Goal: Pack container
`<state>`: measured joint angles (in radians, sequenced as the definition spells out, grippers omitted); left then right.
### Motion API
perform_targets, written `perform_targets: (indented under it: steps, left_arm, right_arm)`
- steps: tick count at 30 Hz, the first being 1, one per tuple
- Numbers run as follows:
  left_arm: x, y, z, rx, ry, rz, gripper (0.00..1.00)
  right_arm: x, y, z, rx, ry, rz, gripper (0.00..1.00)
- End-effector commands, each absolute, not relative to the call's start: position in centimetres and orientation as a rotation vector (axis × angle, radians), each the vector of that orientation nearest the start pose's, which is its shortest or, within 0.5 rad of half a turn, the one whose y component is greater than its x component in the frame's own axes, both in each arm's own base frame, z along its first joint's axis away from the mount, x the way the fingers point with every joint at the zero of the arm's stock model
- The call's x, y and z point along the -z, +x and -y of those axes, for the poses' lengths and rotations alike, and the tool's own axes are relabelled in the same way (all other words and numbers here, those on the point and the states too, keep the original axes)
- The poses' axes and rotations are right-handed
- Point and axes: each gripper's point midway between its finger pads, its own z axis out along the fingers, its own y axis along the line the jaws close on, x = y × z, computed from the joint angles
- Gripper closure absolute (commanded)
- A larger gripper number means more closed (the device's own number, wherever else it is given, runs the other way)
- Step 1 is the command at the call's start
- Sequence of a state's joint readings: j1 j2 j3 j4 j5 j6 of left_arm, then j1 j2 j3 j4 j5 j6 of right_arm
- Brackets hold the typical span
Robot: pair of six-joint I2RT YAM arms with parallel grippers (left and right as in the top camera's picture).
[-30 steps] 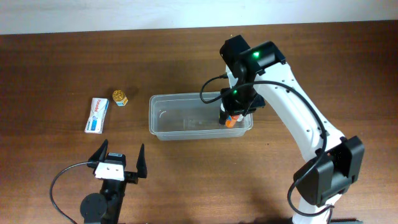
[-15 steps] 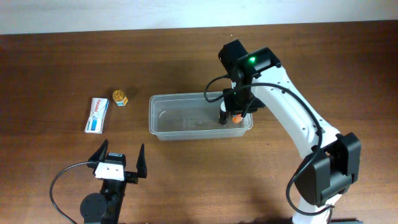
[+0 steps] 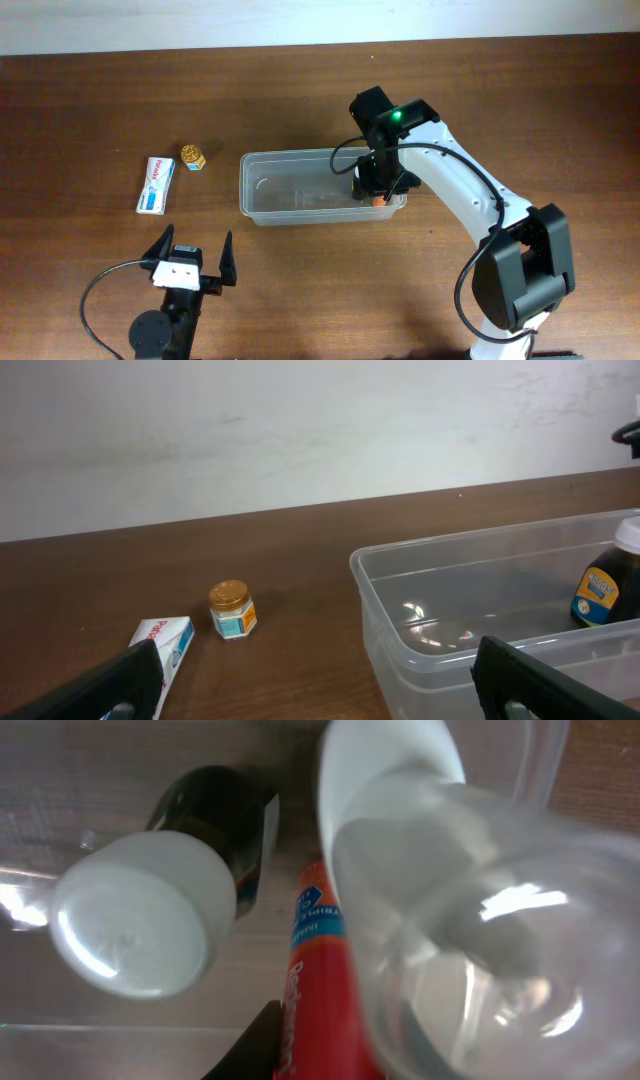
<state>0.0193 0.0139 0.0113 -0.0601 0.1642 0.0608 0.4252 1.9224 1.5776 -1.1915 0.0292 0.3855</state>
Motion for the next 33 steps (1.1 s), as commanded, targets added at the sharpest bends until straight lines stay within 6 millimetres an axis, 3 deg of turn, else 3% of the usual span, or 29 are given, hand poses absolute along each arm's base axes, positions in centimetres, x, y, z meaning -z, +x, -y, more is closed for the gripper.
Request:
perform_targets:
  steps: [1,4,8,11,18,23,27,33]
  left_arm:
    - [-16.1,24.5,2.2,0.058,0.164,-1.624,0.01]
    - [-16.1,24.5,2.2,0.058,0.164,-1.624,0.01]
    - [-16.1,24.5,2.2,0.058,0.165,-1.624,0.01]
    - [-16.1,24.5,2.2,0.058,0.164,-1.624,0.01]
    - [-16.1,24.5,2.2,0.058,0.164,-1.624,0.01]
    - [-16.1,24.5,2.2,0.058,0.164,-1.624,0.01]
    - [-16.1,24.5,2.2,0.058,0.164,-1.624,0.01]
    - [-16.1,24.5,2.2,0.058,0.164,-1.624,0.01]
  right_arm:
    - [-8.7,33.4,-14.7,0.014,-0.036,-3.103,0.78]
    - [-8.7,33.5,-14.7,0.010,-0.036,-3.100,0.77]
    - [-8.7,33.5,-14.9,-0.003,-0.037,-3.099,0.62]
    - [-8.8,33.5,-15.1,-0.019,-0.039,-3.104,0.57]
    - [-9.8,33.4,-15.1,-0.015,-0.043,-3.110,0.56]
    - [-12.6,34.0,-15.3,-0.029,-0.042,-3.087,0.56]
    - [-15.8,34.5,-15.5,-0.050,-0.042,-3.053,0.54]
    - [-21.5,35.4,-14.6,-0.061,-0.042,-2.967,0.39]
